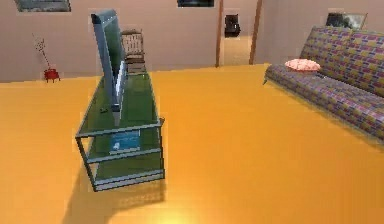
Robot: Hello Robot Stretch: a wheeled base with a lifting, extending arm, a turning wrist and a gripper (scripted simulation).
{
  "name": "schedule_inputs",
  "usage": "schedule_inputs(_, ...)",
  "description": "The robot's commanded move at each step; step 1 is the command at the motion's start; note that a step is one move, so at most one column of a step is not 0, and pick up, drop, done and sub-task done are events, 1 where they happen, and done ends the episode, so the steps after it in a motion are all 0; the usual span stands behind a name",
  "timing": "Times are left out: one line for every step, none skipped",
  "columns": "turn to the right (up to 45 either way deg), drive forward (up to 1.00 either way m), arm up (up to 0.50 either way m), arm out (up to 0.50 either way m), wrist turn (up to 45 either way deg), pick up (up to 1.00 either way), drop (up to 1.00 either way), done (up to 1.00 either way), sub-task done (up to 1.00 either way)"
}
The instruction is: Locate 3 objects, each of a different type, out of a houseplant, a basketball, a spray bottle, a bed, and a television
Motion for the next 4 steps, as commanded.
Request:
schedule_inputs(-12.0, 0.0, 0.0, 0.0, 0.0, 0.0, 0.0, 0.0, 0.0)
schedule_inputs(-3.0, 0.0, 0.0, 0.0, 0.0, 0.0, 0.0, 0.0, 0.0)
schedule_inputs(0.0, 0.2, 0.0, 0.0, 0.0, 0.0, 0.0, 0.0, 0.0)
schedule_inputs(-30.0, 0.0, 0.0, 0.0, 0.0, 0.0, 0.0, 0.0, 0.0)
